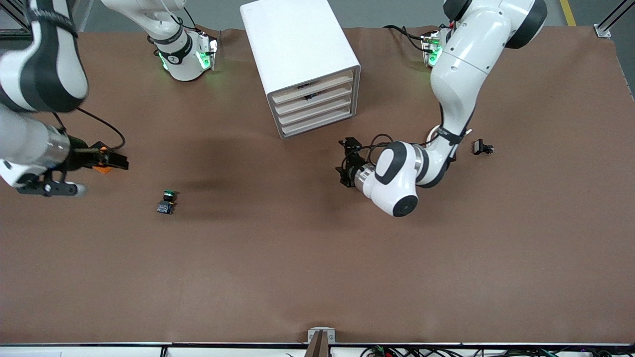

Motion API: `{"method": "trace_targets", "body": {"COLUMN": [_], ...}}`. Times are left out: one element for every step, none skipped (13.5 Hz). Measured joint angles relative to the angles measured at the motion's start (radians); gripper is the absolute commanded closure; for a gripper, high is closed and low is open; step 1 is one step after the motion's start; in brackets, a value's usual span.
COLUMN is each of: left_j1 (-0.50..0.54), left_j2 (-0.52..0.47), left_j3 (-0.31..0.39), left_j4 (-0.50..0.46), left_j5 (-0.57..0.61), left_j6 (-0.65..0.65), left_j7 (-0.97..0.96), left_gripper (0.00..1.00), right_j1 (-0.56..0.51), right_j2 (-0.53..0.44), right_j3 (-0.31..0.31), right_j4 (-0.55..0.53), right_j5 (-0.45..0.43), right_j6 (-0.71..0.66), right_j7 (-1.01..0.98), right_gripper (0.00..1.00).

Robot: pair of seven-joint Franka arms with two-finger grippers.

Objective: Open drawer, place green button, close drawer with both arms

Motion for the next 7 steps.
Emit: {"method": "trace_targets", "body": {"left_j1": [-0.013,-0.021,-0.025,-0.028,-0.031,-0.036,-0.044], "left_j2": [0.014,0.026,0.037,0.045,0.052,0.061,0.069], "left_j3": [0.000,0.000,0.000,-0.001,-0.001,-0.001,-0.001], "left_j4": [-0.001,-0.001,-0.001,-0.001,-0.002,-0.002,-0.002], "left_j5": [-0.040,-0.076,-0.101,-0.116,-0.134,-0.152,-0.165], "left_j6": [-0.018,-0.029,-0.039,-0.060,-0.089,-0.117,-0.141], "left_j7": [-0.033,-0.081,-0.130,-0.171,-0.198,-0.214,-0.220], "left_gripper": [0.00,0.00,0.00,0.09,0.15,0.16,0.17], "right_j1": [0.000,0.001,0.003,0.006,0.008,0.010,0.010], "right_j2": [0.021,0.042,0.064,0.089,0.116,0.144,0.168], "right_j3": [0.000,0.000,0.000,0.000,0.000,0.000,0.000], "right_j4": [-0.029,-0.055,-0.071,-0.082,-0.088,-0.093,-0.101], "right_j5": [0.000,0.000,0.000,0.000,0.000,0.000,0.000], "right_j6": [0.064,0.116,0.154,0.190,0.222,0.256,0.297], "right_j7": [0.008,0.021,0.035,0.053,0.064,0.071,0.075], "right_gripper": [0.00,0.00,0.00,0.00,0.00,0.00,0.00]}}
